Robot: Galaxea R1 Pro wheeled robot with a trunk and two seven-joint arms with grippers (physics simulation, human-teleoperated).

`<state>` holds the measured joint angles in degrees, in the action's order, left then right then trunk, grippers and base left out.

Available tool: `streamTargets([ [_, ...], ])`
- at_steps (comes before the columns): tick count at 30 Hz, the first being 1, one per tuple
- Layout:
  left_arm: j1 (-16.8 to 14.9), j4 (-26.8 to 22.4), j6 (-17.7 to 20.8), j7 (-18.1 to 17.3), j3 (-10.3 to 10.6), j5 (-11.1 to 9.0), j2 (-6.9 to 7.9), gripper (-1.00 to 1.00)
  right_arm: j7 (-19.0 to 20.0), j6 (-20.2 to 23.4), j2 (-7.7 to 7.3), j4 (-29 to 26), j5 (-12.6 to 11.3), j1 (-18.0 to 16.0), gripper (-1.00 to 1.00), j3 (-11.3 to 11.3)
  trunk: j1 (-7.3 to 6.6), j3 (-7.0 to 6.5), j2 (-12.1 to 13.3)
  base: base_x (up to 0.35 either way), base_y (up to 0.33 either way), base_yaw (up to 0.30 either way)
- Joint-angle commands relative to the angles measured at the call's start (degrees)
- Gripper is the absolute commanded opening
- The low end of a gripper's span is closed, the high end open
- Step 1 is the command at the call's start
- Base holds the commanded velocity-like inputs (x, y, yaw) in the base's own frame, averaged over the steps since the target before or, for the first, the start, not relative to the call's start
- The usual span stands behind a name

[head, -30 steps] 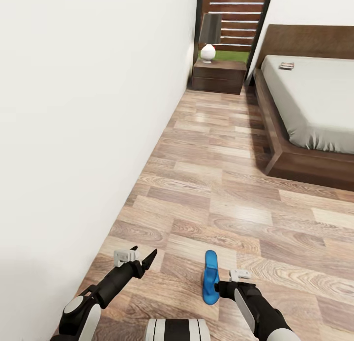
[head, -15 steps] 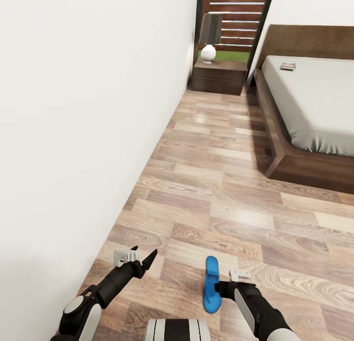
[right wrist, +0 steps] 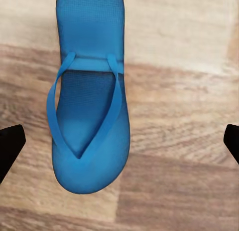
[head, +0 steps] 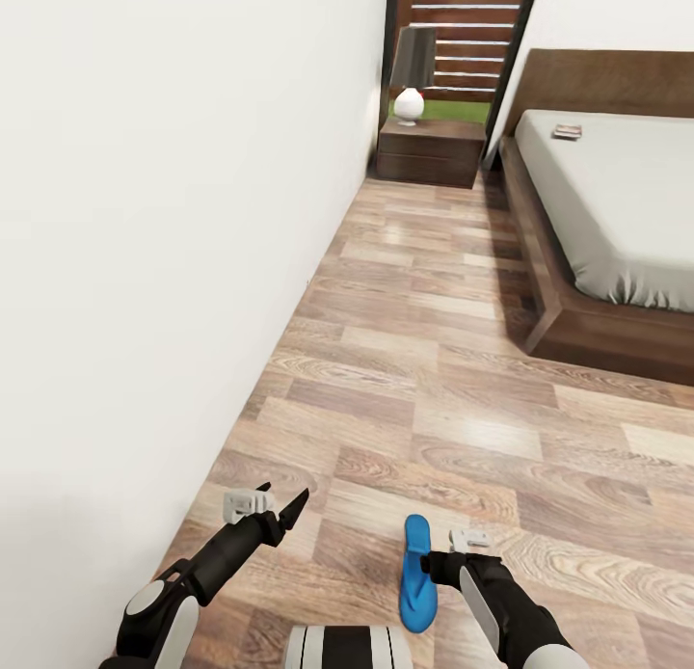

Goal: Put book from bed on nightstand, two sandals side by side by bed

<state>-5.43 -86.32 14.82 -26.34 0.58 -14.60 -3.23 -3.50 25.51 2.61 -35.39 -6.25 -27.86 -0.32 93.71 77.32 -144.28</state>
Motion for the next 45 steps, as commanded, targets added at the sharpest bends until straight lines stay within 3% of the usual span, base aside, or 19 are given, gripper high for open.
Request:
streamTargets([
  [1, 0.0, 0.0, 0.5, -0.1, -0.1, -0.6, -0.02, 1.00, -0.4, 0.2, 0.02, -0.1, -0.6, 0.0, 1.00, 0.0, 0.00, 0.04, 0.0, 0.035, 0.000, 0.000],
  [13, 0.0, 0.0, 0.5, -0.1, 0.0, -0.6, -0.07, 1.00, -0.4, 0.3, 0.02, -0.1, -0.6, 0.0, 1.00, 0.0, 0.00, 0.04, 0.0, 0.005, 0.000, 0.000],
  [45, 0.0, 0.0, 0.6, -0.1, 0.0, -0.5, -0.11, 1.00, -0.4, 0.3, 0.02, -0.1, -0.6, 0.0, 1.00, 0.0, 0.82, 7.13, -0.4, 0.000, 0.000, 0.000],
])
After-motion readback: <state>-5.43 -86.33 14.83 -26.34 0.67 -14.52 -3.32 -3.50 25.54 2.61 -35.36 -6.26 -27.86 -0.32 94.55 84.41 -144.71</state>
